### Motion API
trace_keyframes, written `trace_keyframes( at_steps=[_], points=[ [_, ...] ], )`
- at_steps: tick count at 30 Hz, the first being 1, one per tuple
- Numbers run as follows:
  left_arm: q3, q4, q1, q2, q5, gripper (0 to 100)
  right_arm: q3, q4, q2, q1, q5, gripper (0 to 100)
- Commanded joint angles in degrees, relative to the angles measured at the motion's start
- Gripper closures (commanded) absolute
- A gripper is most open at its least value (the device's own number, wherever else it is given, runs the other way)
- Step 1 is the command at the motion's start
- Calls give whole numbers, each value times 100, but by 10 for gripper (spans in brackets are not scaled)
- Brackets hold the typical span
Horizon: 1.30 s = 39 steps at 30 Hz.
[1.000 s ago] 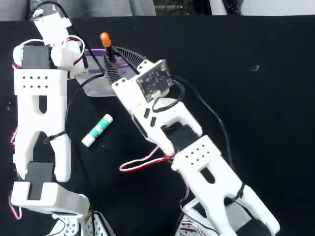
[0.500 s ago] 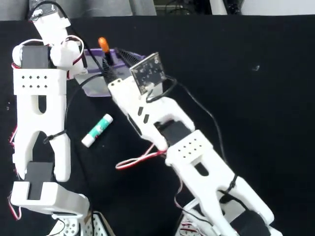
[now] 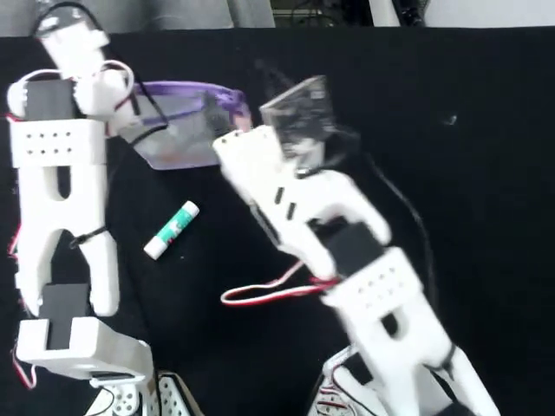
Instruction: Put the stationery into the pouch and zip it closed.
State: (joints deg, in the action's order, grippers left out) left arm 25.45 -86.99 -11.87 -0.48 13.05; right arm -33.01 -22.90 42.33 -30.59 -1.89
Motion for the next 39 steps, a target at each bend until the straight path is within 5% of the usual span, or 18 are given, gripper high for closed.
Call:
trace_keyframes(
  at_steps=[1, 9, 17, 25, 39],
  points=[
    [497, 167, -840, -176, 79, 970, 927, -862, 382, 246, 9, 737],
    [1086, 158, -2624, -167, 79, 970, 1868, -1881, -321, 229, 211, 737],
    [1358, 202, -4215, -132, -105, 970, 2615, -3279, -1982, 62, 2215, 737],
    [1323, 211, -4426, -123, -167, 970, 3600, -4070, -4233, -949, 3288, 734],
    [1305, 176, -4400, -123, -360, 970, 5156, -4308, -6993, -1336, 6233, 734]
  ],
)
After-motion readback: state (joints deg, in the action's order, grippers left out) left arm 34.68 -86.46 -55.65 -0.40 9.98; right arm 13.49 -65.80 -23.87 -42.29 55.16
